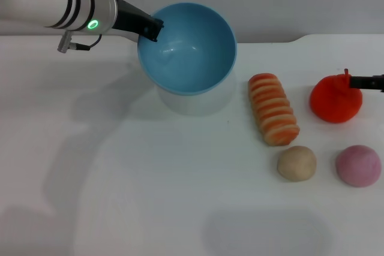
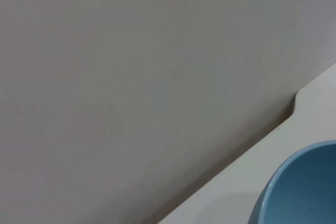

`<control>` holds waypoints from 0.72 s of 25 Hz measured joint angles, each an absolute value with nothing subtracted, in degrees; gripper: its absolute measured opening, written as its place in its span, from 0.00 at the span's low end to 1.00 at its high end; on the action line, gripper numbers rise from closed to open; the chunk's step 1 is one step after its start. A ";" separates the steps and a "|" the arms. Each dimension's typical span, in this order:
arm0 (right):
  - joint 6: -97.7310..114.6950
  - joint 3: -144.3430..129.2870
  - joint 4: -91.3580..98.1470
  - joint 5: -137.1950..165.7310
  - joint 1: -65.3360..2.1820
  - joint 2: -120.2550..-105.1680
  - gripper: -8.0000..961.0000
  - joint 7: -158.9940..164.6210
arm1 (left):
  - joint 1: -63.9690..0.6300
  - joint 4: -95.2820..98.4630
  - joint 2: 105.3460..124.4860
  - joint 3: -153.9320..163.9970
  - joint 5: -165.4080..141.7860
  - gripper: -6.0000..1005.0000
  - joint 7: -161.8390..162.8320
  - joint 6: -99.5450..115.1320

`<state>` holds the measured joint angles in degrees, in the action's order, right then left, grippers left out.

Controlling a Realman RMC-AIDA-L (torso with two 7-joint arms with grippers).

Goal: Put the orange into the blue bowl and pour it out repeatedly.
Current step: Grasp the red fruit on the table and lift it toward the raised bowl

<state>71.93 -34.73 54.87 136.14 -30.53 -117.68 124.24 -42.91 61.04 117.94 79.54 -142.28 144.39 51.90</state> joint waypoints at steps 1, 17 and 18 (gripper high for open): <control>71.08 -35.51 54.37 136.18 -30.72 -117.80 0.69 124.37 | -42.94 61.04 117.95 79.54 -142.29 0.00 144.40 51.87; 63.16 -40.36 46.61 137.57 -32.45 -118.10 0.52 122.56 | -43.07 61.05 117.95 79.54 -142.29 0.00 144.01 51.73; 63.13 -40.36 46.53 137.57 -32.45 -118.10 0.48 122.44 | -43.07 61.05 117.95 79.54 -142.29 0.00 143.97 51.69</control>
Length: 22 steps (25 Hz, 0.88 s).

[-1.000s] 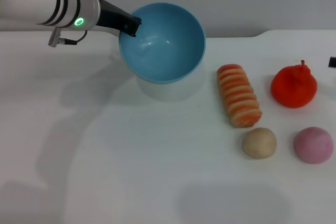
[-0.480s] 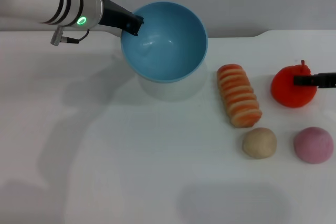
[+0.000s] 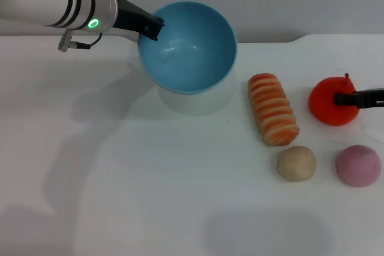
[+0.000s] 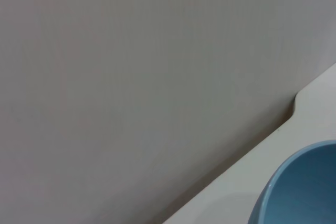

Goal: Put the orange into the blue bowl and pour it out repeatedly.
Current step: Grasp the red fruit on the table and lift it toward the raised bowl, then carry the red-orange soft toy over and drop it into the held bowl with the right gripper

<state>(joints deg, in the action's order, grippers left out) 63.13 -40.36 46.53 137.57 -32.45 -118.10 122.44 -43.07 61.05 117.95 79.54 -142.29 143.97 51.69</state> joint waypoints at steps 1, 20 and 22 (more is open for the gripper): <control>63.12 -40.36 46.52 137.57 -32.45 -118.10 0.46 122.26 | -43.07 61.05 117.95 79.54 -142.29 0.00 143.91 51.59; 69.78 -41.59 56.55 131.53 -31.15 -118.47 0.07 120.71 | -44.95 61.08 117.91 80.31 -142.41 0.00 144.02 58.54; 71.93 -42.72 59.71 128.12 -30.93 -118.51 0.06 120.71 | -46.20 61.08 117.90 80.32 -142.70 0.00 144.17 61.59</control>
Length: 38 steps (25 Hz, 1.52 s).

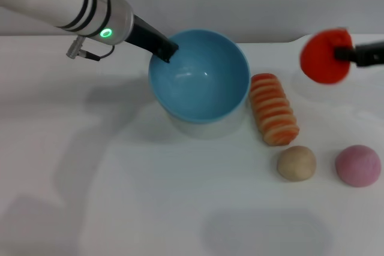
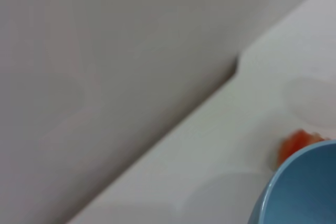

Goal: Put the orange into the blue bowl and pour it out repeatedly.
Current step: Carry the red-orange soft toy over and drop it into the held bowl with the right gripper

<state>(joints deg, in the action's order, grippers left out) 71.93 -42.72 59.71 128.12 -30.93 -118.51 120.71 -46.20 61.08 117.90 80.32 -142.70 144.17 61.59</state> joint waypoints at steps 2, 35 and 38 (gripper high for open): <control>74.05 -44.00 62.28 125.55 -31.10 -118.55 0.03 120.71 | -47.12 61.09 118.00 80.43 -142.89 0.00 144.19 63.67; 82.57 -60.85 59.44 113.96 -37.32 -118.38 0.16 120.98 | -48.04 58.69 118.40 83.35 -144.94 0.00 146.18 63.46; 82.52 -58.45 59.47 113.30 -36.70 -118.48 0.39 119.16 | -47.99 58.13 118.38 83.35 -144.81 0.00 146.18 62.98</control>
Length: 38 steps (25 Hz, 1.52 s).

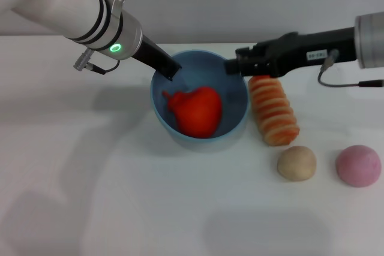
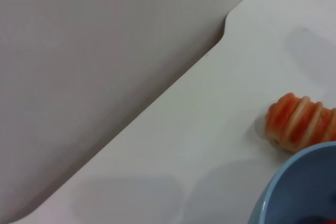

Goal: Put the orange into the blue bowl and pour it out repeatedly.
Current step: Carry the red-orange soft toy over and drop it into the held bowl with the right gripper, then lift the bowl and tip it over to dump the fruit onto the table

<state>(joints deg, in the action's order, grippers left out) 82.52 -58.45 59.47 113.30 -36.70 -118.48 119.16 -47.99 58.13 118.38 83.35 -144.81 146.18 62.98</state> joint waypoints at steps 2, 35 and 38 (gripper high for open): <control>81.84 -56.09 59.49 111.71 -35.78 -118.53 0.42 116.65 | -47.95 58.06 118.37 83.39 -144.76 0.00 146.10 62.25; 78.53 -44.80 25.08 56.70 -13.29 -118.83 0.57 53.27 | -31.39 89.87 118.21 109.87 -165.38 0.00 138.66 39.85; 78.71 -44.75 25.00 56.67 -13.69 -118.77 0.57 53.27 | -26.60 93.11 118.38 113.44 -165.51 0.00 132.70 33.55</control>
